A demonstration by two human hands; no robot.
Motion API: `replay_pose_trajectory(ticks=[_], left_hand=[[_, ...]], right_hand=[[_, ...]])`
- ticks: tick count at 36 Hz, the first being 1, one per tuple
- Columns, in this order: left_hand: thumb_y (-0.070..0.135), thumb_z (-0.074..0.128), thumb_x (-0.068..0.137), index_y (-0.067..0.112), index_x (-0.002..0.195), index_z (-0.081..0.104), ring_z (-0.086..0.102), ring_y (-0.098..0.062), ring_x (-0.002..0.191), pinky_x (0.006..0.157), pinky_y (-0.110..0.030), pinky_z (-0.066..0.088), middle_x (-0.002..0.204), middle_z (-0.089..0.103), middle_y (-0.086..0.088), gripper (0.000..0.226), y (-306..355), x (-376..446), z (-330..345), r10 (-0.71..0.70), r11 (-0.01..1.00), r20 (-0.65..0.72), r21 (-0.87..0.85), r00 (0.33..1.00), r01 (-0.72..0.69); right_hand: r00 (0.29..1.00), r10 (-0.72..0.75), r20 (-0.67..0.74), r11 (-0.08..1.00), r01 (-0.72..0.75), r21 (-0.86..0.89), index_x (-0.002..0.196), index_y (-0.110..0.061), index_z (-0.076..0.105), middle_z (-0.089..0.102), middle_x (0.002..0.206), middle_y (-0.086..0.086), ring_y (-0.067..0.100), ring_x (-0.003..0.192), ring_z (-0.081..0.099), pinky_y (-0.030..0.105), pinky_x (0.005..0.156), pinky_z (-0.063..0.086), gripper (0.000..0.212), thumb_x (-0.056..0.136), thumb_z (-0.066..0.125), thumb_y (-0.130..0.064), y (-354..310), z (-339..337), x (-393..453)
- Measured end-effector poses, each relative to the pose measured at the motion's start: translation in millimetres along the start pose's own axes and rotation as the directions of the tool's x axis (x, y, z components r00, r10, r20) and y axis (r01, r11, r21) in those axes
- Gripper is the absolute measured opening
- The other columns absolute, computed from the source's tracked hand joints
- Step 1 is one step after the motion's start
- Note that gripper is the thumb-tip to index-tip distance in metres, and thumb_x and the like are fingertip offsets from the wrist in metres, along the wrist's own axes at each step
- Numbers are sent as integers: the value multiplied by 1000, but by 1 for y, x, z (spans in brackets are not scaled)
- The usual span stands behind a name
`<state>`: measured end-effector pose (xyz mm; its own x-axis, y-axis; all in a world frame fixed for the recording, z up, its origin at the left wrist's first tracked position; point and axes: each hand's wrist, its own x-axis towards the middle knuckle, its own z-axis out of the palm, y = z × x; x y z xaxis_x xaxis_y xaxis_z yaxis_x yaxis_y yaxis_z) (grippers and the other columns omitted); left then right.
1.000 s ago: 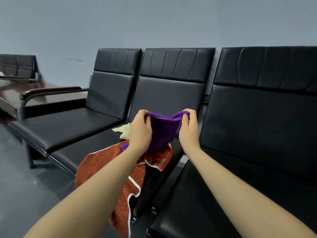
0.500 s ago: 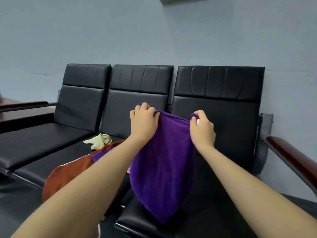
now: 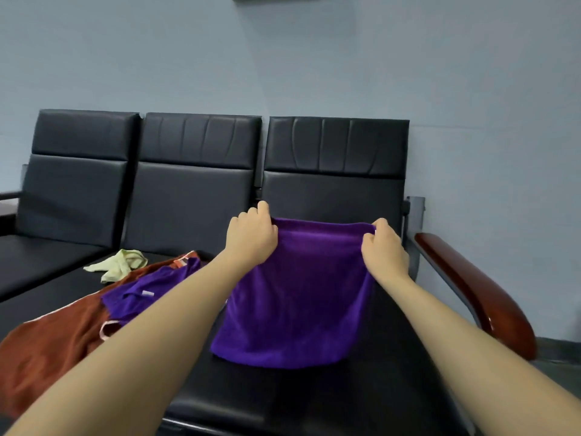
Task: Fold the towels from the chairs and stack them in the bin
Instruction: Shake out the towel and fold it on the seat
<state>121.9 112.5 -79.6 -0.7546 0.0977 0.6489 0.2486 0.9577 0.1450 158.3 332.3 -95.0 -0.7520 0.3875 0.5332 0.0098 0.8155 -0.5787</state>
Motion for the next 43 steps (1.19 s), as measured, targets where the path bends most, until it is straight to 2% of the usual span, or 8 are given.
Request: replay_pose_trajectory(ticks=[6,12,17,25,29,34,38,43], left_hand=[[6,40,91,7,105,57,49,-32,101,79,-35,33,108,59,-11,21,-2,3,14,24,988,-55,153,998,-15],[-1,49,84,-2,89,63,52,-37,88,67,-38,29,91,63,-19,14,-2,14,7,5,999,-207,43,978,4],[3,40,91,4,99,50,57,-33,81,57,-34,27,95,58,-11,13,11,28,-11,-22,999,-189,19,982,26],[2,43,93,5,100,54,52,-32,70,58,-35,30,113,45,-10,13,13,36,-28,-96,995,-156,-47,983,90],[-5,39,89,6,107,54,57,-33,86,63,-35,32,111,51,-10,25,14,35,-31,-99,995,-121,-13,988,98],[-2,35,91,6,112,57,55,-32,98,73,-35,36,114,56,-11,32,14,36,-25,-222,956,-103,-217,970,196],[5,38,88,10,108,61,62,-31,94,81,-41,49,106,64,-10,32,14,40,-12,-352,820,-45,-496,935,285],[5,41,81,17,94,61,67,-29,87,80,-44,55,96,68,-9,27,14,45,6,-443,653,64,-661,894,371]], right_hand=[[994,68,-90,996,-73,-51,117,-14,61,54,118,10,30,94,56,32,69,35,30,95,41,-9,20,-8,7],[976,38,-213,999,-29,45,104,-12,68,62,101,10,21,77,51,29,60,36,22,98,47,-14,22,-22,22],[963,99,-251,983,-56,176,87,-12,65,62,88,13,34,69,64,38,60,54,29,95,38,-6,11,-32,40],[952,170,-255,951,-91,295,91,-20,70,67,87,8,34,69,66,37,64,55,32,91,42,-4,11,-53,51],[940,225,-256,922,-121,368,79,-27,63,68,85,10,31,65,67,43,67,57,39,86,39,3,15,-56,53],[924,280,-261,908,-166,386,84,-24,66,68,92,9,35,81,66,51,74,56,33,88,43,-1,20,-54,51],[924,261,-280,920,-150,362,90,-13,64,66,92,11,31,81,64,43,70,55,16,95,49,-10,23,-46,50],[908,287,-306,921,-173,350,97,-9,65,56,105,9,24,79,52,31,64,37,15,96,53,-18,29,-34,51]])
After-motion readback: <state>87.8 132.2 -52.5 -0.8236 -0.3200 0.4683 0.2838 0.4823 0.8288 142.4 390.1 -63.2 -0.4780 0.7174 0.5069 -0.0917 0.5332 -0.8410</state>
